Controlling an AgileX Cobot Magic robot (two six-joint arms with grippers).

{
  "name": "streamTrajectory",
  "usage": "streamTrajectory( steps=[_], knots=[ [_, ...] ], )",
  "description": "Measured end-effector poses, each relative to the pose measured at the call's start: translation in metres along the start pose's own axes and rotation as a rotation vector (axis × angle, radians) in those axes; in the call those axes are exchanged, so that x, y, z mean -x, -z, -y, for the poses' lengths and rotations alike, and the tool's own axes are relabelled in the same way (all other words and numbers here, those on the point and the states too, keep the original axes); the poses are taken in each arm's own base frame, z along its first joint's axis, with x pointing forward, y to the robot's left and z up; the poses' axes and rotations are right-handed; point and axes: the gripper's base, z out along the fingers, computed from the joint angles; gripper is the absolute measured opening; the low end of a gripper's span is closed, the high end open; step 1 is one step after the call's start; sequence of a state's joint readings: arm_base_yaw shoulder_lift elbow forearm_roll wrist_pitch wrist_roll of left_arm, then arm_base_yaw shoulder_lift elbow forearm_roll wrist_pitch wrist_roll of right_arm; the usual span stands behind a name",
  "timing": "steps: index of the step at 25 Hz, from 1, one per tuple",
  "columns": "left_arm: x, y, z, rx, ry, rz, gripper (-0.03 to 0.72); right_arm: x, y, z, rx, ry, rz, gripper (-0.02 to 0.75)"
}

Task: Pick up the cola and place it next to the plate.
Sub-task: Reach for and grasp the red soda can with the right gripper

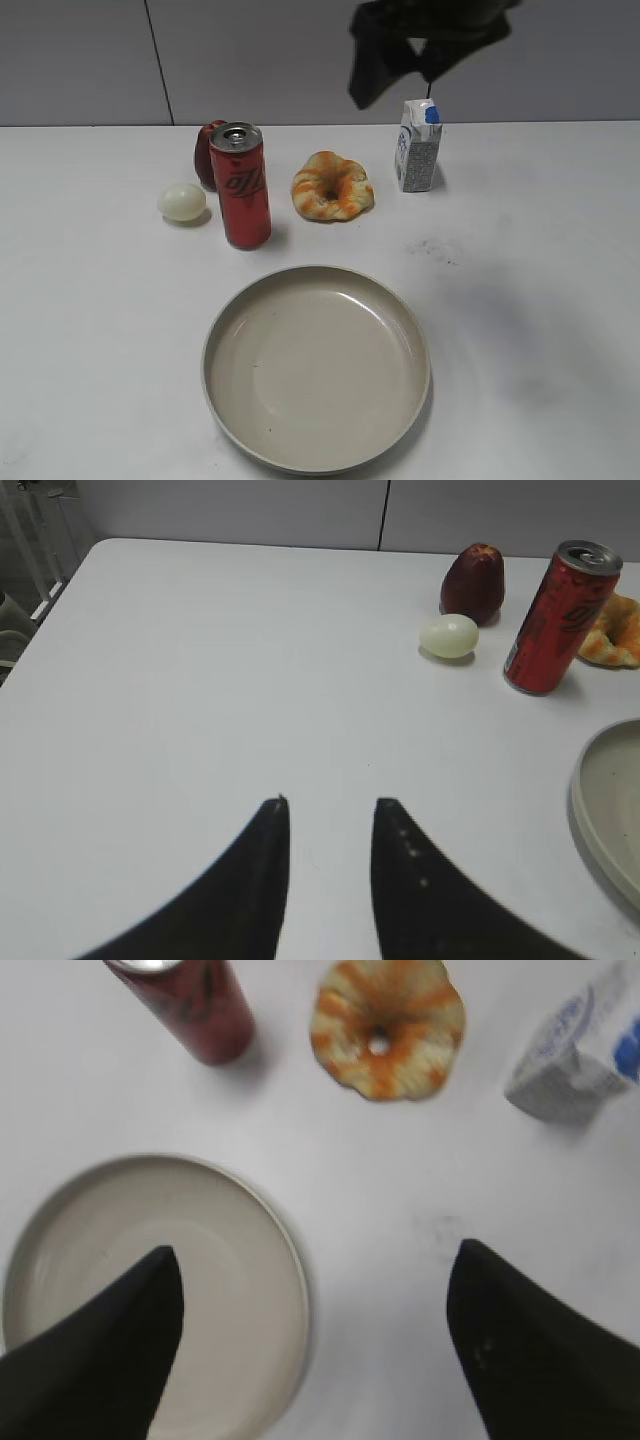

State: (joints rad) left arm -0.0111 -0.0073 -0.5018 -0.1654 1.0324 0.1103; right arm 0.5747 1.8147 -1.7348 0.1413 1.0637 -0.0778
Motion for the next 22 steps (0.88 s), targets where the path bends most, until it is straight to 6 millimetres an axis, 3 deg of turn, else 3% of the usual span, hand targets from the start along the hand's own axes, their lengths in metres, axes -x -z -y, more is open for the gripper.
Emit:
streamTrajectory(
  steps=[5,9,16,22],
  knots=[
    [0.000,0.000,0.000,0.000,0.000,0.000,0.227,0.038,-0.036,-0.036,0.048,0.059,0.027,0.622],
    [0.000,0.000,0.000,0.000,0.000,0.000,0.227,0.051,-0.070,-0.054,0.081,0.079,0.028,0.622],
    [0.000,0.000,0.000,0.000,0.000,0.000,0.227,0.053,-0.121,-0.055,0.092,0.068,0.024,0.622],
    [0.000,0.000,0.000,0.000,0.000,0.000,0.227,0.058,-0.135,-0.051,0.061,0.086,0.085,0.622]
  ],
)
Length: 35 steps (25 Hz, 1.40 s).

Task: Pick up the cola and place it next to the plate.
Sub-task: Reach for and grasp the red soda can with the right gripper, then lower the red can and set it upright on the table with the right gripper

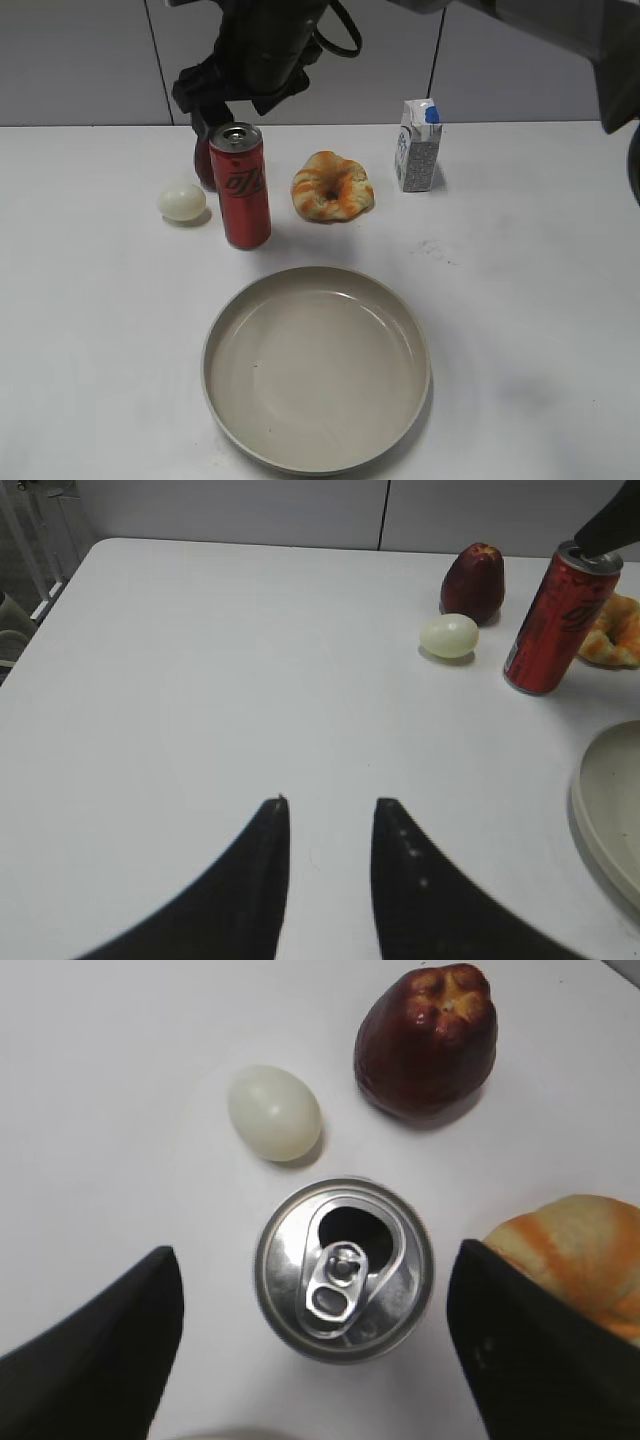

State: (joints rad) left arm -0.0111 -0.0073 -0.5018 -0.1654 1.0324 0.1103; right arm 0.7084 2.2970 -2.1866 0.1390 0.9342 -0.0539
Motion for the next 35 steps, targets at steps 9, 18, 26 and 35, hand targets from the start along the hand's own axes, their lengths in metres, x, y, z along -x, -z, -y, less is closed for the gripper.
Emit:
streamTrajectory(
  steps=[9,18,26,35],
  knots=[
    [0.000,0.000,0.000,0.000,0.000,0.000,0.227,-0.007,-0.027,0.004,-0.010,-0.001,-0.010,0.621],
    [0.000,0.000,0.000,0.000,0.000,0.000,0.228,-0.019,-0.050,0.009,-0.028,0.010,-0.059,0.525],
    [0.000,0.000,0.000,0.000,0.000,0.000,0.227,-0.005,-0.024,0.003,0.000,0.006,-0.020,0.512],
    [0.000,0.000,0.000,0.000,0.000,0.000,0.227,0.013,0.054,-0.040,0.184,0.073,0.032,0.512]
  ],
)
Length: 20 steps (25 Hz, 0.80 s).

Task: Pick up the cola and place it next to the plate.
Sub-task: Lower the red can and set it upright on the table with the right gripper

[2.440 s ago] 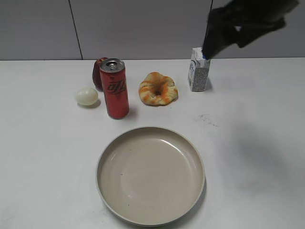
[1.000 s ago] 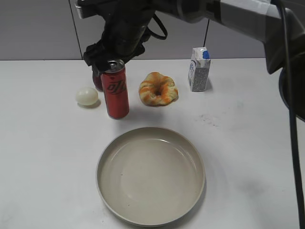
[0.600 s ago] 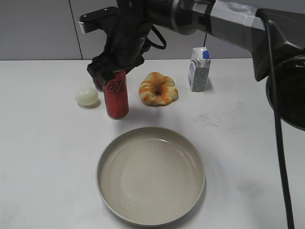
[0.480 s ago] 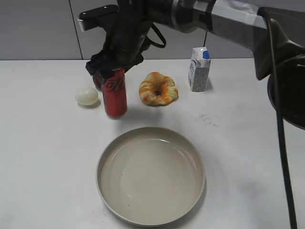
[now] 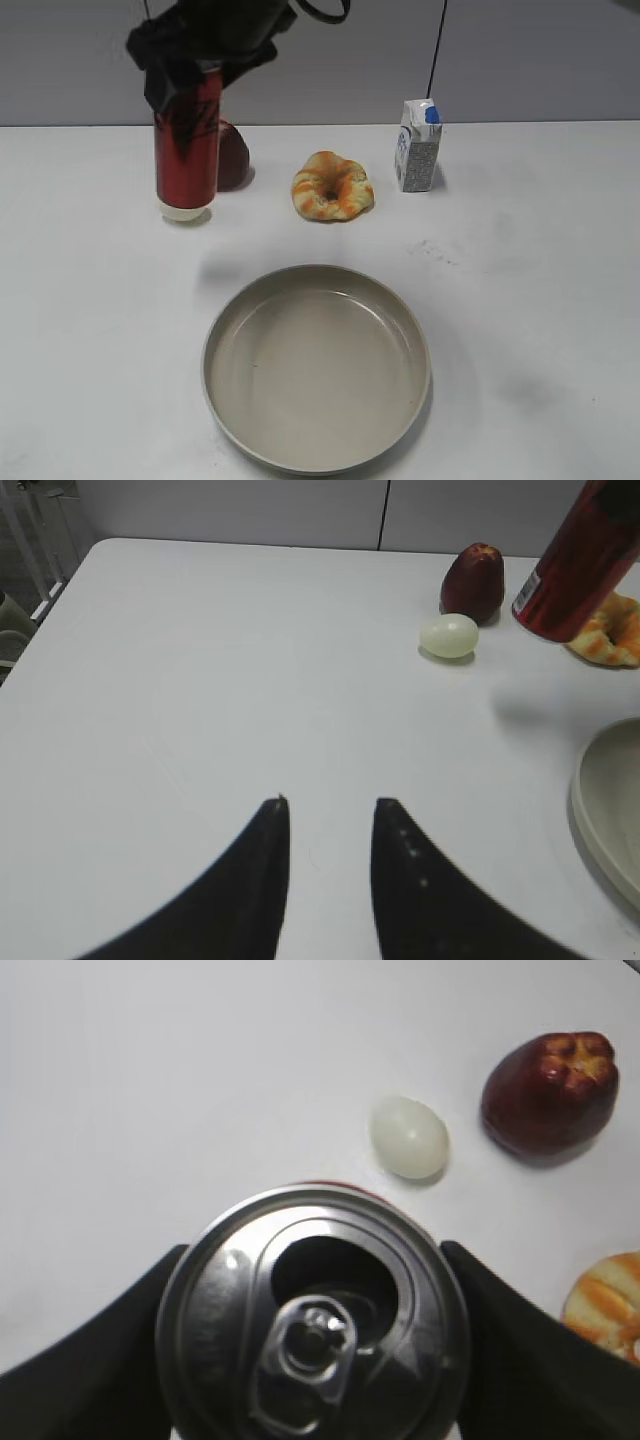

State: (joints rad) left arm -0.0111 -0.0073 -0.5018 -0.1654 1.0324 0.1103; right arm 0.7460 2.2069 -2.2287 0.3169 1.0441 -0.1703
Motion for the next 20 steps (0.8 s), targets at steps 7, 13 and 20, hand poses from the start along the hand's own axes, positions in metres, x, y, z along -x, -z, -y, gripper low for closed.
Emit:
streamTrajectory(
  steps=[7,13,20],
  knots=[
    [0.000,0.000,0.000,0.000,0.000,0.000,0.227,-0.005,0.010,-0.065,0.075,0.124,-0.054,0.512],
    [0.000,0.000,0.000,0.000,0.000,0.000,0.227,-0.019,-0.006,-0.097,0.042,0.219,-0.119,0.512],
    [0.000,0.000,0.000,0.000,0.000,0.000,0.227,-0.059,-0.071,-0.084,0.016,0.197,-0.308,0.512]
  ],
)
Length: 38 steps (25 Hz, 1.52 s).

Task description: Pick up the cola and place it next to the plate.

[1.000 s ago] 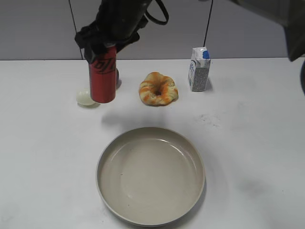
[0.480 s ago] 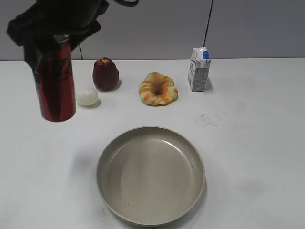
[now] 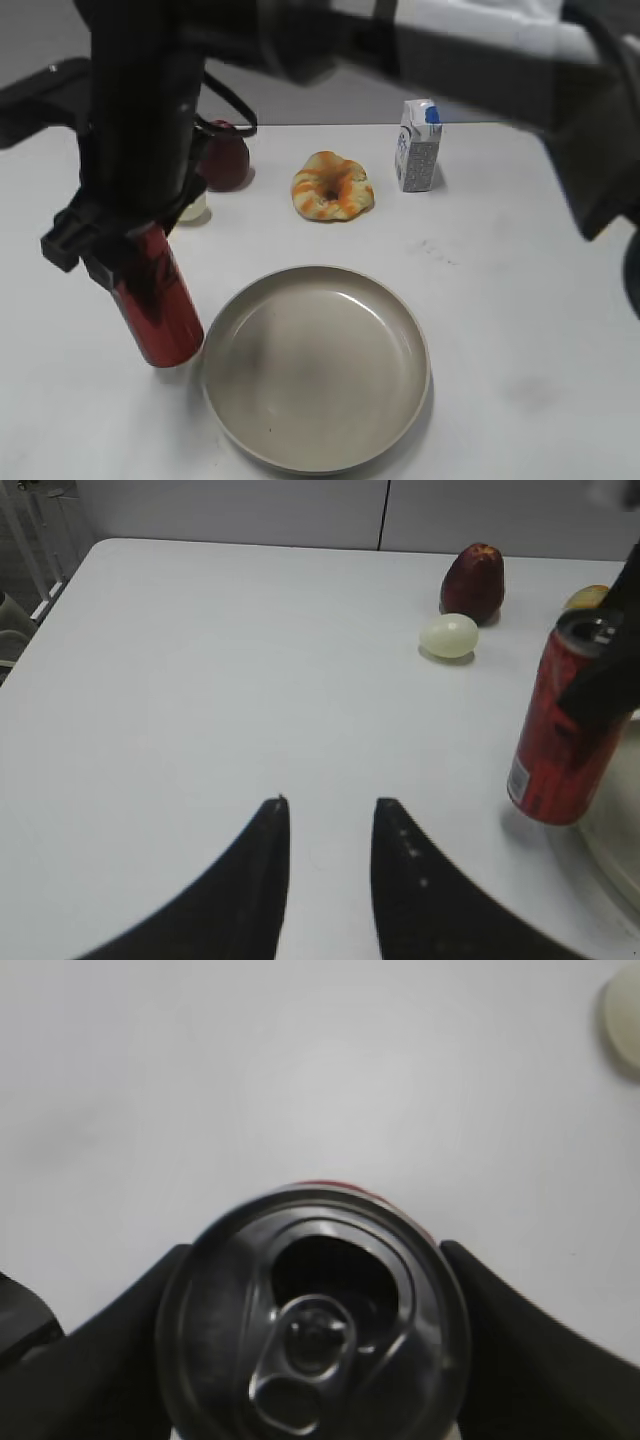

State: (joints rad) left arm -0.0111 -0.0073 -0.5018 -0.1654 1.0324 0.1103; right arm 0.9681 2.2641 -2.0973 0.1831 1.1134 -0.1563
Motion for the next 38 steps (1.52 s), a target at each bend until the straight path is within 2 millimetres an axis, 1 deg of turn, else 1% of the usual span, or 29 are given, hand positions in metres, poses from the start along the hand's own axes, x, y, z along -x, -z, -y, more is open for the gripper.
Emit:
streamTrajectory(
  steps=[3,5,10,15,17,19,21,22,23,25,27,30,31,32,34,35,37,38],
  knots=[
    [0.000,0.000,0.000,0.000,0.000,0.000,0.227,-0.003,-0.022,0.003,0.001,-0.007,-0.022,0.512],
    [0.000,0.000,0.000,0.000,0.000,0.000,0.227,-0.003,-0.029,0.004,0.000,-0.012,-0.019,0.511],
    [0.000,0.000,0.000,0.000,0.000,0.000,0.228,-0.001,-0.030,0.005,-0.002,-0.013,0.001,0.517],
    [0.000,0.000,0.000,0.000,0.000,0.000,0.228,-0.001,-0.030,0.004,0.001,-0.015,-0.004,0.637],
    [0.000,0.000,0.000,0.000,0.000,0.000,0.228,-0.002,-0.030,0.004,0.003,-0.016,-0.014,0.651],
    [0.000,0.000,0.000,0.000,0.000,0.000,0.228,-0.002,-0.025,0.003,0.004,-0.014,-0.013,0.656],
    [0.000,0.000,0.000,0.000,0.000,0.000,0.228,0.000,-0.012,0.001,0.004,-0.011,0.007,0.657],
    [0.000,0.000,0.000,0.000,0.000,0.000,0.228,0.002,0.000,0.000,0.002,-0.011,0.025,0.657],
    [0.000,0.000,0.000,0.000,0.000,0.000,0.228,0.004,0.015,0.000,0.000,-0.017,0.046,0.657],
    [0.000,0.000,0.000,0.000,0.000,0.000,0.228,0.004,0.050,-0.002,-0.004,-0.019,0.083,0.657],
    [0.000,0.000,0.000,0.000,0.000,0.000,0.228,0.002,0.091,0.001,-0.028,-0.035,0.133,0.655],
    [0.000,0.000,0.000,0.000,0.000,0.000,0.228,-0.009,0.151,0.015,-0.105,-0.087,0.203,0.650],
    [0.000,0.000,0.000,0.000,0.000,0.000,0.230,-0.017,0.168,0.021,-0.135,-0.106,0.221,0.645],
    [0.000,0.000,0.000,0.000,0.000,0.000,0.230,-0.025,0.181,0.030,-0.161,-0.131,0.230,0.638],
    [0.000,0.000,0.000,0.000,0.000,0.000,0.230,-0.050,0.203,0.049,-0.207,-0.204,0.224,0.626],
    [0.000,0.000,0.000,0.000,0.000,0.000,0.230,-0.062,0.209,0.057,-0.222,-0.246,0.211,0.623],
    [0.000,0.000,0.000,0.000,0.000,0.000,0.230,-0.096,0.218,0.078,-0.255,-0.353,0.172,0.610],
    [0.000,0.000,0.000,0.000,0.000,0.000,0.230,-0.114,0.220,0.084,-0.266,-0.403,0.147,0.602]
  ],
)
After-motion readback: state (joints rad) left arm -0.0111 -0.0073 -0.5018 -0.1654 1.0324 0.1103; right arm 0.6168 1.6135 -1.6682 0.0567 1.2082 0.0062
